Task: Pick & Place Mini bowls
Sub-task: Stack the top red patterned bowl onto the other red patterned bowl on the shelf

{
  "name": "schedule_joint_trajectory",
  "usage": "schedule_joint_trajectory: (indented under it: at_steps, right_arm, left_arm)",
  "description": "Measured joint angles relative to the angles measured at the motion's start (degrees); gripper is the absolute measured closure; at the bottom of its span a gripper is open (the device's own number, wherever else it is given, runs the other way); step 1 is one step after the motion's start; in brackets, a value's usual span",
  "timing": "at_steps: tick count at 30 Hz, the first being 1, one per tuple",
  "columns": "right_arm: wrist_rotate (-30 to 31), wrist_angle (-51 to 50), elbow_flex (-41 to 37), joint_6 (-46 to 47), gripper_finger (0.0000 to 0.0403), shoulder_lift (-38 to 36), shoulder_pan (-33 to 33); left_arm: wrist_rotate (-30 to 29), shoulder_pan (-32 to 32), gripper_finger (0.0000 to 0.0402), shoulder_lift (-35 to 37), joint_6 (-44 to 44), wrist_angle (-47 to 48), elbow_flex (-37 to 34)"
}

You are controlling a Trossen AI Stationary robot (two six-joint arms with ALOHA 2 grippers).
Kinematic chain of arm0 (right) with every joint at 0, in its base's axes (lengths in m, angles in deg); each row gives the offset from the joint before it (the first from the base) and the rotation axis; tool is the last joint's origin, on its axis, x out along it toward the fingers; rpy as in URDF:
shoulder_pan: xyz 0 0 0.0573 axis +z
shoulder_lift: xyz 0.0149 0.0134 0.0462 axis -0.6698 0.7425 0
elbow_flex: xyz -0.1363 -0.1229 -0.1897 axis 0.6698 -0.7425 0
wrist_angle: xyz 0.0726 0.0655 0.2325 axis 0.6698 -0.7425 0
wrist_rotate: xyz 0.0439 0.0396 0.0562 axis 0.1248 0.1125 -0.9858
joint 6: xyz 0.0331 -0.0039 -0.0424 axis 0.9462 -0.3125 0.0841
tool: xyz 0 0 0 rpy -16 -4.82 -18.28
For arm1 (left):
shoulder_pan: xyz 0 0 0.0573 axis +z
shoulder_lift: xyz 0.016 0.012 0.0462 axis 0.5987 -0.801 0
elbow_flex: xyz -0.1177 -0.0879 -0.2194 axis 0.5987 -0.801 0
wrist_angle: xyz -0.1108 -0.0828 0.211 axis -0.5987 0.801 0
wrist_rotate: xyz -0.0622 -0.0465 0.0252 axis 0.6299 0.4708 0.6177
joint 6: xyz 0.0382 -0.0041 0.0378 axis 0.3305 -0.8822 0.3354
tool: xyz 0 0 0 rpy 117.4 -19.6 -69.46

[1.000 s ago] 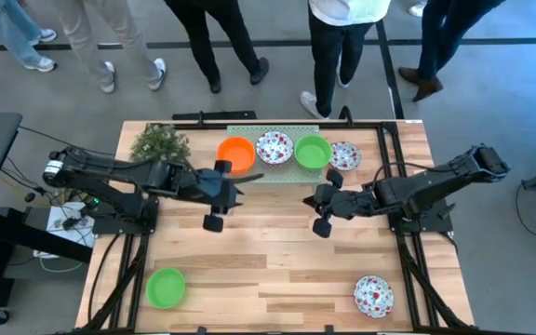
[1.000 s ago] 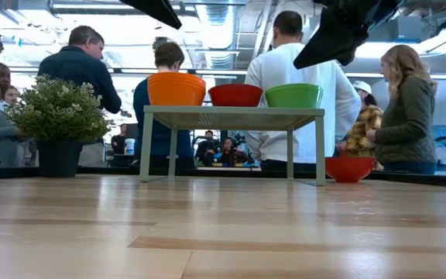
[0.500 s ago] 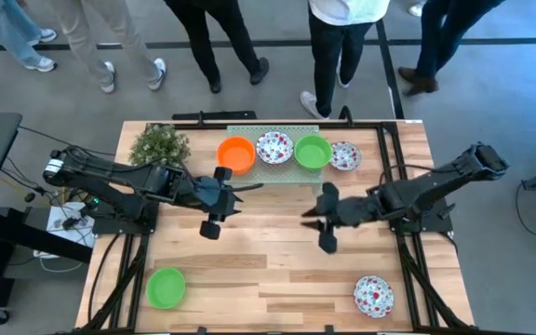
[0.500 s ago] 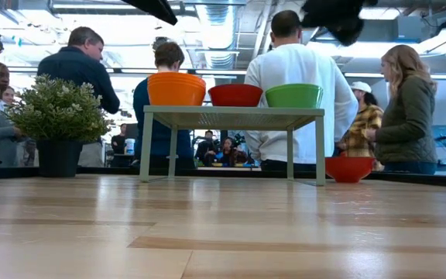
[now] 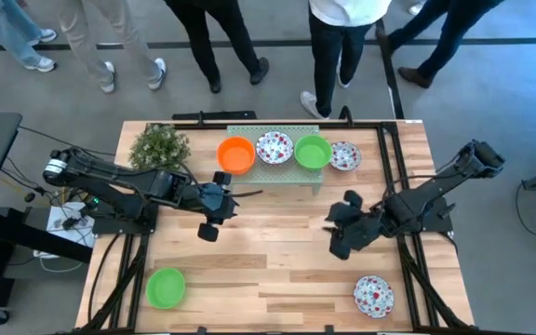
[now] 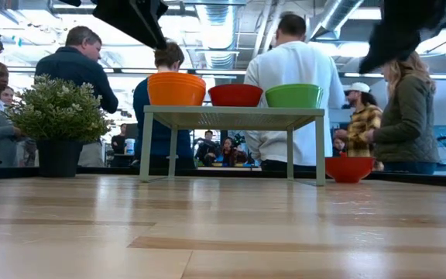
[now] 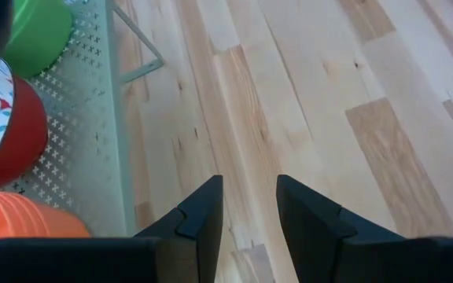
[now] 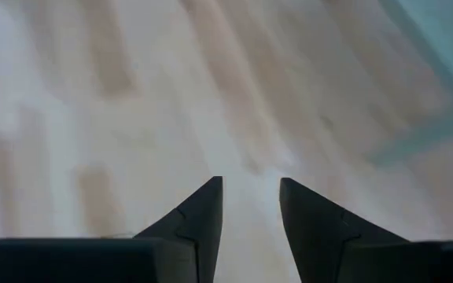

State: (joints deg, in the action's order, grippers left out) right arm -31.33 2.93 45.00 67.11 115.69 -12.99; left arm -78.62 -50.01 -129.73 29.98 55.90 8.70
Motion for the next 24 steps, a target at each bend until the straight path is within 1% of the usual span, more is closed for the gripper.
schedule_joint_trajectory:
  at_steps: [6,9,12,16,19,22,24]
  right_arm:
    - [1.47,-20.36,0.00,-0.80,0.0280,0.00,-8.04]
    - [1.47,-26.08,-0.03,-2.34,0.0280,0.00,-13.71]
    - [1.45,-26.08,-0.04,-7.57,0.0279,0.00,-19.94]
    - [0.56,-20.91,-0.04,-17.39,0.0279,0.00,-28.20]
    - [-3.64,-17.68,-0.04,-23.47,0.0279,0.00,-34.69]
    - [-7.88,-16.59,-0.39,-26.57,0.0279,0.00,-40.52]
    - [-9.13,-16.92,-0.68,-28.15,0.0280,0.00,-43.48]
  left_arm:
    - [0.00,-0.01,0.0279,0.00,-0.24,-0.25,0.00]
    - [0.00,-0.02,0.0279,0.00,-0.39,-0.31,0.00]
    - [0.00,-0.02,0.0279,0.00,-0.39,-0.52,0.00]
    - [0.00,-0.02,0.0279,0.00,-0.42,-0.74,0.00]
    - [0.00,-0.02,0.0279,0.00,-0.42,-0.87,0.00]
    - [0.02,-0.02,0.0279,0.00,-0.98,-0.87,0.00]
    - [0.02,-0.02,0.0279,0.00,-2.48,-0.87,0.00]
